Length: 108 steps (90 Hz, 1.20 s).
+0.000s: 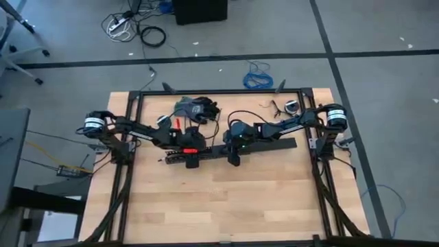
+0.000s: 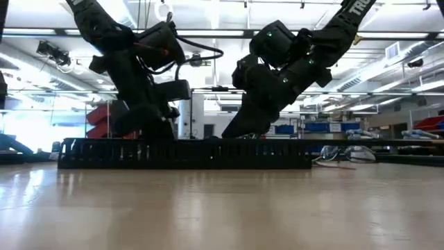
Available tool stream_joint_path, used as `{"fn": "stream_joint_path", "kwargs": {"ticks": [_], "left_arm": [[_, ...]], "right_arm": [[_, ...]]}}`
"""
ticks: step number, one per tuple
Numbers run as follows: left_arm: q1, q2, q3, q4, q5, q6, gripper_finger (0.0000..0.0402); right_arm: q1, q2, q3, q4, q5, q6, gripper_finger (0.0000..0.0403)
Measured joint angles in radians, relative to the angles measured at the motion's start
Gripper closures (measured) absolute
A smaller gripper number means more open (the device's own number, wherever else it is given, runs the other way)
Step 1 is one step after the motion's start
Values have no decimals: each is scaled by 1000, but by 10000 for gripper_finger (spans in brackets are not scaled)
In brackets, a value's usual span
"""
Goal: Ziptie cables
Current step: Close the black cable duct cover
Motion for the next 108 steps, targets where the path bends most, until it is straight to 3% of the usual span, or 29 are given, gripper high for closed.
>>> {"fn": "stream_joint_path", "kwargs": {"ticks": [53, 74, 108], "left_arm": [[0, 1, 0, 13, 5, -2, 401], [0, 1, 3, -8, 8, -21, 401], [0, -1, 3, -24, 8, -19, 401]], "right_arm": [[0, -12, -3, 111, 2, -21, 403], [2, -90, -2, -7, 40, -26, 403], [19, -42, 2, -64, 21, 7, 403]]}}
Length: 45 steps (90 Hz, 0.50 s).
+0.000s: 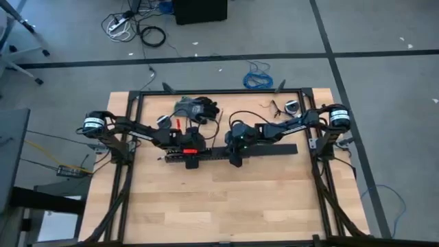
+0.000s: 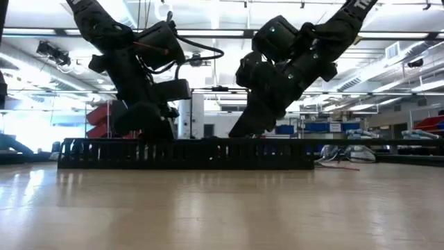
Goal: Ziptie cables
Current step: Close the black cable duct cover
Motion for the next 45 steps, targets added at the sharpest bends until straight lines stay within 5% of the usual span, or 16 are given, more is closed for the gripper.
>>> {"fn": "stream_joint_path", "kwargs": {"ticks": [29, 45], "left_arm": [[1, 0, -2, 10, 26, -1, 398], [0, 3, 40, -31, 27, 2, 355]], "right_arm": [[-3, 15, -2, 47, -34, -3, 402], [-5, 15, -1, 29, -35, 0, 402]]}}
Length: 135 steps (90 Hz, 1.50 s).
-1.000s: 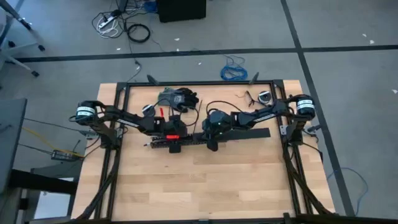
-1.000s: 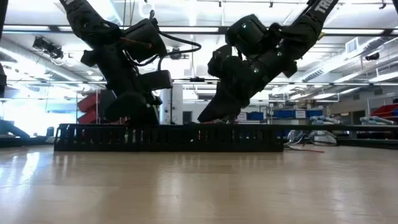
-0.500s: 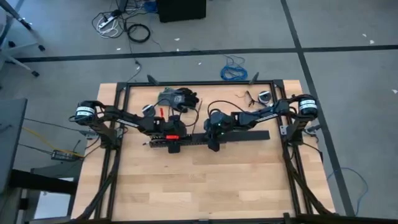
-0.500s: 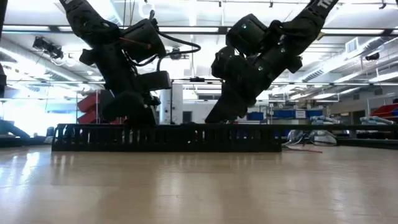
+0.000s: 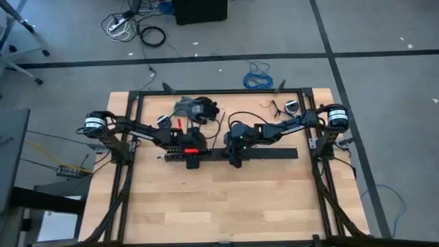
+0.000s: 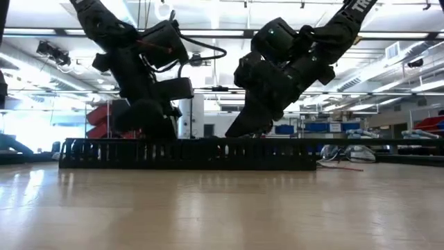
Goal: Ziptie cables
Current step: Close the black cable duct cover
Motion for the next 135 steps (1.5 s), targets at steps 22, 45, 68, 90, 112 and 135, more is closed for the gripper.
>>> {"fn": "stream_joint_path", "kwargs": {"ticks": [22, 45, 68, 90, 112, 135], "left_arm": [[0, 0, 138, -198, -16, 23, 256], [0, -2, 185, -259, 117, 15, 193], [-2, -2, 189, -228, 118, 13, 166], [-2, 4, 190, -221, 159, -69, 148], [-15, 4, 189, -186, 96, -25, 140], [-14, 4, 190, -94, 57, -152, 140]], "right_arm": [[-1, 1, 0, -8, -8, 0, 402], [-2, 1, 0, -13, -28, -8, 402], [-2, 2, -1, -13, -70, -24, 403], [-5, 2, -1, -20, -75, -26, 403], [-7, 2, -1, -21, -77, -26, 403], [-7, 1, -1, -21, -76, -42, 403]]}}
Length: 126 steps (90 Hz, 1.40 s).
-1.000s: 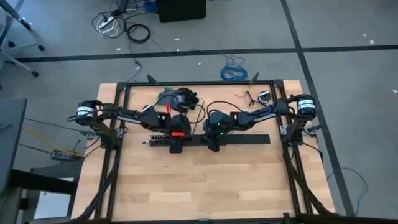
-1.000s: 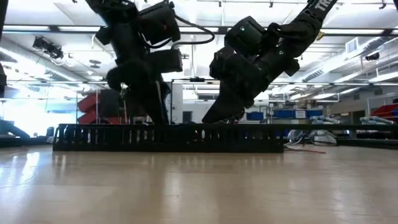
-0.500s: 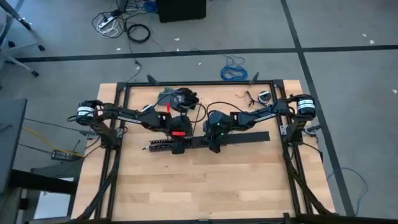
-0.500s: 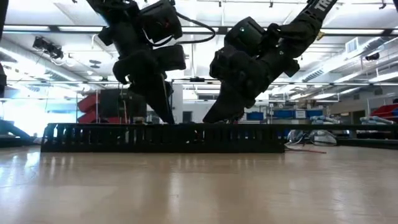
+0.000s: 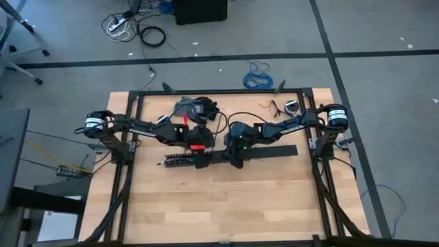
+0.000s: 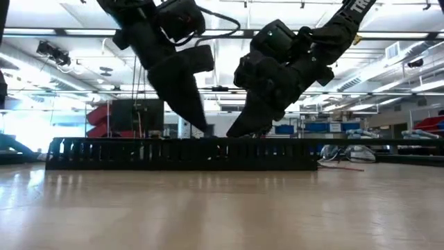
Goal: Ziptie cables
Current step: Close the black cable duct cover
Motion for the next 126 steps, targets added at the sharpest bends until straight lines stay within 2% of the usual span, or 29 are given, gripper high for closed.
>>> {"fn": "stream_joint_path", "kwargs": {"ticks": [26, 34, 42, 50, 57, 69, 86, 102, 126], "left_arm": [[-5, 0, 0, 57, 31, -95, 140], [-5, 0, 0, 51, 83, -115, 140], [-5, 0, 0, 38, 183, -112, 140], [-6, 0, 0, 8, 212, -59, 140], [-12, 0, 0, -33, 196, 5, 140], [-32, 20, 0, -51, 65, 62, 140], [-58, 53, 3, -46, 76, 66, 130], [-63, 68, 45, -123, 74, 63, 93], [-62, 72, 51, -108, 47, -11, 31]], "right_arm": [[0, 0, 0, 0, 0, -37, 403], [-1, 0, 0, 0, -7, -38, 403], [-2, 0, 0, 0, -11, -38, 403], [-2, 0, -1, 0, -13, -38, 403], [-2, 0, -1, 0, -14, -38, 403], [-6, 0, -1, 0, -29, -43, 403], [-7, 0, -1, -15, -61, -52, 402], [-12, 0, -1, -25, -84, -54, 402], [-12, -1, -1, -24, -61, -47, 402]]}}
